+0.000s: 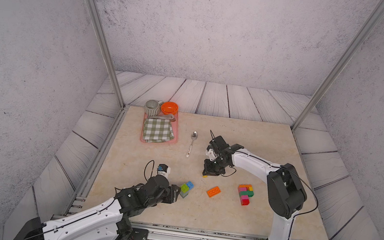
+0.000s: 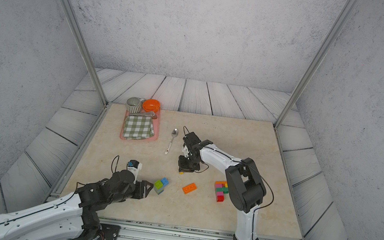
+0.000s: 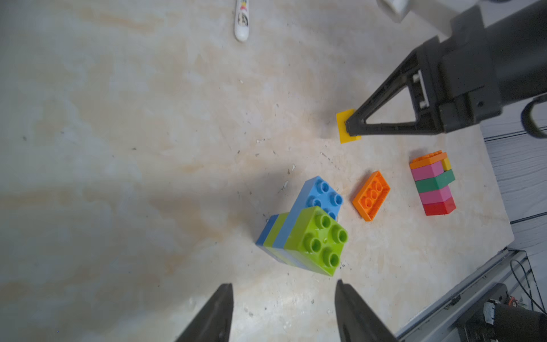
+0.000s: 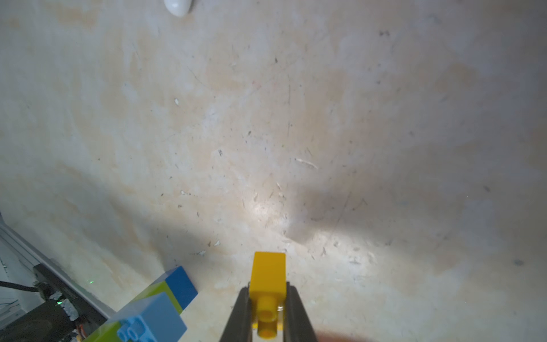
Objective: Assemble the letter p with lego
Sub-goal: Adjust the lego brick at the center of the board.
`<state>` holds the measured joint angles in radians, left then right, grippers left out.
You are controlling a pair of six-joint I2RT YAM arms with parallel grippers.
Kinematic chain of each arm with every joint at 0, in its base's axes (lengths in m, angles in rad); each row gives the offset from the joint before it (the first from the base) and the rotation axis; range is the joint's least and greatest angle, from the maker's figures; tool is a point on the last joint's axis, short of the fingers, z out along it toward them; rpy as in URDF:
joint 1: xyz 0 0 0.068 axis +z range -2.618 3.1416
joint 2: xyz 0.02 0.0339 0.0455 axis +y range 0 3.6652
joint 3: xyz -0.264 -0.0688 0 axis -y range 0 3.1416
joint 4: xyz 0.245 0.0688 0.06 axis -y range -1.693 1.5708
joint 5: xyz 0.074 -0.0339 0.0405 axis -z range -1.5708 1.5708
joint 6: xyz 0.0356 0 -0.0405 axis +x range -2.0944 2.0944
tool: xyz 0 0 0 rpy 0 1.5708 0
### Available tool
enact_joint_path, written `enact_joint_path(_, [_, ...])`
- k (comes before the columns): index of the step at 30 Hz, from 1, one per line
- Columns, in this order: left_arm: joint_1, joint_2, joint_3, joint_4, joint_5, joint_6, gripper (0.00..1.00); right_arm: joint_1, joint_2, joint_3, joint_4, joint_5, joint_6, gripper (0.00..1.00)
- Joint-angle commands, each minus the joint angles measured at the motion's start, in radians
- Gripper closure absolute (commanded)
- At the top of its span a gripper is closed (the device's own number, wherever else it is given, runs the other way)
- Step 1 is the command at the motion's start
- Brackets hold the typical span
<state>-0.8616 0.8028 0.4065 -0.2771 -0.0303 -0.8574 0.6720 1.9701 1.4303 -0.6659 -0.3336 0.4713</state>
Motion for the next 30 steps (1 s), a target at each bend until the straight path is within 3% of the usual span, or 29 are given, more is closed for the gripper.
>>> enact_joint_path(1, [0.026, 0.046, 0.041, -0.005, 0.123, -0.048, 0.43, 0.022, 0.048, 0.076, -0.035, 0.017, -0.050, 1.00])
enact_joint_path(7, [0.032, 0.050, 0.047, 0.001, 0.125, -0.051, 0.45, 0.065, 0.175, 0.235, -0.057, -0.072, -0.090, 1.00])
enact_joint_path(13, [0.063, 0.073, 0.040, -0.001, 0.120, -0.042, 0.45, 0.137, 0.213, 0.313, -0.101, -0.077, -0.106, 1.00])
enact_joint_path(30, [0.081, 0.083, 0.071, -0.022, 0.147, -0.024, 0.45, 0.161, 0.010, 0.052, -0.052, -0.043, -0.087, 1.00])
